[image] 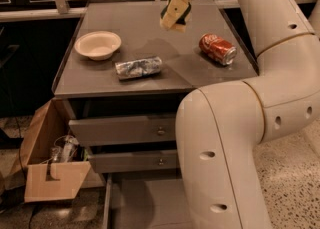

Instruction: Place sponge into bottom drawer

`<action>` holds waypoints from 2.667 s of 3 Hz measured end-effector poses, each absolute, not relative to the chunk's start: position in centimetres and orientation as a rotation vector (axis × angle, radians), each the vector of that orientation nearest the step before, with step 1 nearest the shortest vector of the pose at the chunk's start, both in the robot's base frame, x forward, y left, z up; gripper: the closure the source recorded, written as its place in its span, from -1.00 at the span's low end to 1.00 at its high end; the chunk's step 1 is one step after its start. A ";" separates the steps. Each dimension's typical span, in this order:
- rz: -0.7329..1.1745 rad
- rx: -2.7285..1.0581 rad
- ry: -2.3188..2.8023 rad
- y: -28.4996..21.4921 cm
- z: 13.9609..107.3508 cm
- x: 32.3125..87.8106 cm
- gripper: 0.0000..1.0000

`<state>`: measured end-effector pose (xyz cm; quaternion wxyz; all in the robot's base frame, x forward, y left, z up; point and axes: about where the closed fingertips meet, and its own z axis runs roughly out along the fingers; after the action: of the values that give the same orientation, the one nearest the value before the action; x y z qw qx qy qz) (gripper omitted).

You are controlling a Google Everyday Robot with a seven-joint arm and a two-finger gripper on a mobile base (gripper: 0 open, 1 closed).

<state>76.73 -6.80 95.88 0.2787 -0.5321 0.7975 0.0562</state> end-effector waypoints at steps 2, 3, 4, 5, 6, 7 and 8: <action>0.231 -1.346 2.214 -9.5 93.1 75.9 1.00; 0.230 -1.377 2.189 -8.6 93.8 75.8 1.00; 0.272 -1.416 2.155 -8.0 95.7 73.8 1.00; 0.345 -1.419 2.149 -8.5 96.2 71.7 1.00; 0.340 -1.417 2.147 -8.5 96.2 71.7 1.00; 0.309 -1.403 2.130 -9.2 96.7 71.5 1.00; 0.223 -1.313 2.127 -11.4 99.2 69.5 1.00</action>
Offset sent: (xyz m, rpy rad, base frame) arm -0.0045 -0.0280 -0.0073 0.0503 0.0238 -0.0606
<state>69.54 -11.35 99.24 0.3107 -0.4975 0.8055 0.0844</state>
